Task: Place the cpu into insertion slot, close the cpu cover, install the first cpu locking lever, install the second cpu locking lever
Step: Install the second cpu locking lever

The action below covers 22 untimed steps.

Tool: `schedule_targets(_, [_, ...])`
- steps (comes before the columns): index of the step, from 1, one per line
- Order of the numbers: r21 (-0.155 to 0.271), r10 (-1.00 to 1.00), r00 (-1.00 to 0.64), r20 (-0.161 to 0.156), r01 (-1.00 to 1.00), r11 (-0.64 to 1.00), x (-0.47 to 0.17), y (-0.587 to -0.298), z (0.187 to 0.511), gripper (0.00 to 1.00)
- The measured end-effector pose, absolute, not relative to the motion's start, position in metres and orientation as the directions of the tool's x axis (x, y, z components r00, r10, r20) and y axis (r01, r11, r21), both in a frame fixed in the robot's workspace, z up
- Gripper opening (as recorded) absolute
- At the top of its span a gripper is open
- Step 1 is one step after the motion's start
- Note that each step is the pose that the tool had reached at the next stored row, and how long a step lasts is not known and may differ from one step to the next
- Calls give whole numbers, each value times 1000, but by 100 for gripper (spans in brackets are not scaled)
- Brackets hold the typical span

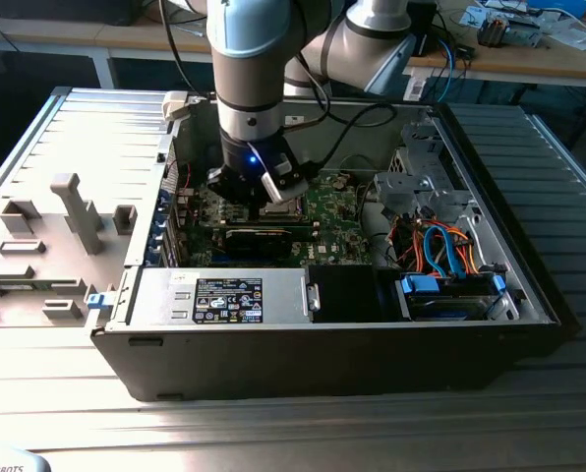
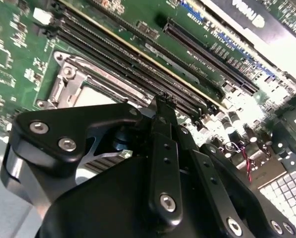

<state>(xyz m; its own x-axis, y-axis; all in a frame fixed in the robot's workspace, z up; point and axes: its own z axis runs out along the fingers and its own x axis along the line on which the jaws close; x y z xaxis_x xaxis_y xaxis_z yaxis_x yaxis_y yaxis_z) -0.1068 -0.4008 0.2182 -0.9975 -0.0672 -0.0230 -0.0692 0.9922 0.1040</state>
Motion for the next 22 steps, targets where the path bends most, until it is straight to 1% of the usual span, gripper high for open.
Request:
schedule_targets(7, [137, -104, -994, -26, -106, 985, -109, -401, 209, 11])
schedule_targets(9, [174, -110, -993, -30, -114, 978, -109, -401, 208, 11])
schedule_targets(11, [191, -114, -993, -32, -118, 974, -110, -401, 204, 11])
schedule_targets(16, [204, -116, -993, -33, -120, 972, -110, -402, 199, 11])
schedule_targets(22, [179, -117, -993, -31, -121, 976, -109, -402, 205, 11])
